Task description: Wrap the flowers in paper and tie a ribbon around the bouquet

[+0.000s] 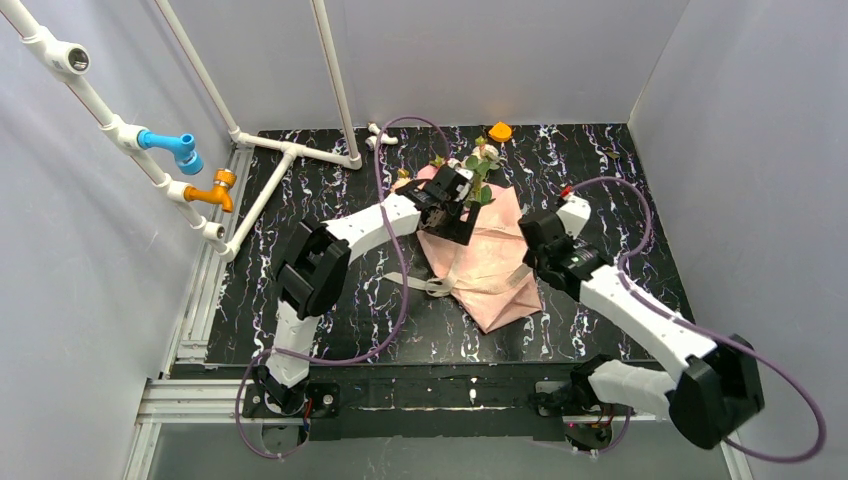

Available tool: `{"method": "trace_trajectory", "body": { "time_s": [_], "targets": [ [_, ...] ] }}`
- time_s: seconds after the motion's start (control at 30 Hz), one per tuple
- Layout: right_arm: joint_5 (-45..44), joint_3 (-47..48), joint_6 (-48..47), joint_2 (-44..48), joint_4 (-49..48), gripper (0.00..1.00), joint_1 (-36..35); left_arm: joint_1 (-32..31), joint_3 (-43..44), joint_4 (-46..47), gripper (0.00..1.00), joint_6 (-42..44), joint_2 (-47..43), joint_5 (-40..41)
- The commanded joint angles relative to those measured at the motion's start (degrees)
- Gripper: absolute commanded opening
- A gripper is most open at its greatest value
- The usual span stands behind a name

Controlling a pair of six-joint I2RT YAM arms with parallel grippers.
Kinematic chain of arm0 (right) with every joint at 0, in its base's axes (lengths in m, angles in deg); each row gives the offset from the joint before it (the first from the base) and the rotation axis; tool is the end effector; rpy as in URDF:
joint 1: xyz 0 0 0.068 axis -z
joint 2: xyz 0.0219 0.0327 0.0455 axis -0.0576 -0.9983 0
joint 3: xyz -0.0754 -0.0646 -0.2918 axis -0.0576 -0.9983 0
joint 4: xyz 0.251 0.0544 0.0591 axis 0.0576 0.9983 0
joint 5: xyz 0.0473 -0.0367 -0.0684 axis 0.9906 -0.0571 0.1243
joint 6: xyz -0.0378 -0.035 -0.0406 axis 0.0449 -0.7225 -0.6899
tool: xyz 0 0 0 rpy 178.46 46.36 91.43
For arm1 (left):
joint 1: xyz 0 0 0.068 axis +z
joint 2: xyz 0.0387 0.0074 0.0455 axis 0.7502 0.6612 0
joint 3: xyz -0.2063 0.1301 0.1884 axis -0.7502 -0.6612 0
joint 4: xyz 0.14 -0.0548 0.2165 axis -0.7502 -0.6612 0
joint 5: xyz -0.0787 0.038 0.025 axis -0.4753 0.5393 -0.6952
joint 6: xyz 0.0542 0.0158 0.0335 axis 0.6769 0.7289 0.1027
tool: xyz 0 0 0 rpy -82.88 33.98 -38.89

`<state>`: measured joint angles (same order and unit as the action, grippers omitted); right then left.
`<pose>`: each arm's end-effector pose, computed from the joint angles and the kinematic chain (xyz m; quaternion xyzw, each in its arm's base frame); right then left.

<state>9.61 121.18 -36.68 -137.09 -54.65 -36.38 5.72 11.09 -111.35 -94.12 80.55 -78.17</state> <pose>0.1934 0.0893 0.2845 0.2110 0.8578 0.0098 0.4685 0.3708 -0.3400 0.2346 0.2079 0.9057 -0.1543 0.3356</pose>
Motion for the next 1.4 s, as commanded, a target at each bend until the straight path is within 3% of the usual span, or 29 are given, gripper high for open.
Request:
{"method": "trace_trajectory", "body": {
  "time_s": [0.0,0.17,0.43,0.7,0.87,1.1,1.27,1.3,1.37],
  "targets": [
    [-7.0,6.6,1.3,-4.9,-1.6,0.01,-0.4,0.3,-3.4,-7.9,0.97,-3.6,-11.8,10.9],
    [-14.1,8.5,-1.7,-4.8,-2.5,0.01,-0.4,3.1,-9.9,-19.5,0.98,-13.9,-19.0,19.6],
    [-13.3,7.3,-0.1,-5.8,-2.3,0.01,-0.5,5.2,-21.5,-25.3,0.98,-28.6,-27.6,17.3],
    [-9.9,5.9,0.3,-6.8,-3.5,0.01,-0.4,7.1,-22.3,-25.8,0.98,-42.3,-20.0,5.9],
    [-9.3,4.7,-0.1,-5.8,-4.3,0.01,-0.4,7.4,-22.2,-29.2,0.94,-55.8,-17.4,5.6],
    [-7.8,2.9,-0.5,-5.5,-6.3,0.01,-0.5,7.8,-15.8,-32.1,0.85,-60.4,-8.4,1.4],
    [-7.8,2.8,-1.1,-5.4,-6.7,0.01,-0.4,7.8,-15.9,-32.0,0.74,-63.6,-6.6,2.3],
    [-7.9,2.7,-1.3,-5.3,-6.9,0.01,-0.4,7.8,-16.0,-31.8,0.66,-63.7,-6.3,2.4],
    [-7.9,2.5,-1.8,-5.2,-7.6,0.01,-0.4,7.8,-16.6,-30.8,0.36,-63.7,-5.6,1.9]
  ]
}}
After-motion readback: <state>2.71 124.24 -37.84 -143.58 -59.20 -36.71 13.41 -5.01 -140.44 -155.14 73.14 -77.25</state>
